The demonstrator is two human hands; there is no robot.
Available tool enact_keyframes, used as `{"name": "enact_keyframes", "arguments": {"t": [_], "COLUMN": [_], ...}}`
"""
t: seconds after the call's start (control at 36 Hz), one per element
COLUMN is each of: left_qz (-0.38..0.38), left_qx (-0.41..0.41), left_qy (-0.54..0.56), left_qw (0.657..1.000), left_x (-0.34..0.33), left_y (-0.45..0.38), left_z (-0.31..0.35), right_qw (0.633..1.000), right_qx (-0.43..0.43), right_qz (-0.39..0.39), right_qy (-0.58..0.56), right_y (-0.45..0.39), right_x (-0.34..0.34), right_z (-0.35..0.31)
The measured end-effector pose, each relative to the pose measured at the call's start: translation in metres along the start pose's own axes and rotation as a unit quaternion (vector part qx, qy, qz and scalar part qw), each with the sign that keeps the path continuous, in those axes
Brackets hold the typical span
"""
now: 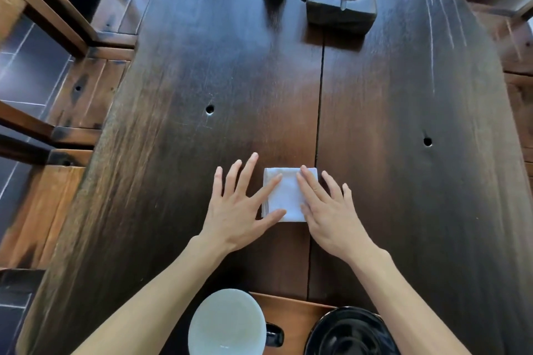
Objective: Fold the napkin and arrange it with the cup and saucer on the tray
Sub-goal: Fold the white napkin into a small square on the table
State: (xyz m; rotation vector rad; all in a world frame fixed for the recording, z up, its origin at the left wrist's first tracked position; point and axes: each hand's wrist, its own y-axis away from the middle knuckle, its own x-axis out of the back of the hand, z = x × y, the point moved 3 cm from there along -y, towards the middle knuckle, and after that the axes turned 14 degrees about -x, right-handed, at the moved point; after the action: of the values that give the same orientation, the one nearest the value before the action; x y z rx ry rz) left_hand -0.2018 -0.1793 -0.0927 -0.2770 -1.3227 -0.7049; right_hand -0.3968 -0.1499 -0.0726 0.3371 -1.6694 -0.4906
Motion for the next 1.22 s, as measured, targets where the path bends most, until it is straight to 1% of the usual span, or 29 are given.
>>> {"name": "enact_keyframes", "arguments": {"t": [0.17, 0.42, 0.53, 0.61, 0.94, 1.08, 1.17, 1.22], "left_qz": [-0.025, -0.076, -0.126, -0.148, -0.157, -0.164, -0.173, -0.155], "left_qx": [0.002, -0.009, -0.001, 0.004, 0.003, 0.001, 0.020, 0.046], "left_qy": [0.014, 0.032, 0.036, 0.030, 0.028, 0.029, 0.070, 0.119], "left_qw": [1.000, 0.997, 0.991, 0.989, 0.987, 0.986, 0.982, 0.980], "left_x": [0.002, 0.009, 0.011, 0.010, 0.008, 0.008, 0.010, 0.015], "left_y": [0.000, -0.006, -0.008, -0.009, -0.010, -0.010, -0.014, -0.019], "left_z": [-0.008, -0.015, -0.019, -0.021, -0.020, -0.020, -0.018, -0.013], "right_qw": [1.000, 0.999, 0.998, 0.997, 0.996, 0.996, 0.997, 0.998], "right_qx": [-0.013, -0.001, -0.002, 0.004, 0.008, 0.010, 0.008, 0.001], "right_qz": [-0.019, -0.039, -0.060, -0.076, -0.068, -0.073, -0.071, -0.066], "right_qy": [0.013, 0.021, 0.026, 0.027, 0.054, 0.046, 0.031, 0.000], "right_y": [-0.003, -0.003, -0.004, -0.006, -0.003, -0.004, -0.003, -0.002], "right_x": [-0.006, -0.002, 0.001, 0.005, -0.002, -0.002, 0.000, 0.003], "right_z": [0.013, 0.016, 0.015, 0.016, 0.020, 0.020, 0.019, 0.016]}}
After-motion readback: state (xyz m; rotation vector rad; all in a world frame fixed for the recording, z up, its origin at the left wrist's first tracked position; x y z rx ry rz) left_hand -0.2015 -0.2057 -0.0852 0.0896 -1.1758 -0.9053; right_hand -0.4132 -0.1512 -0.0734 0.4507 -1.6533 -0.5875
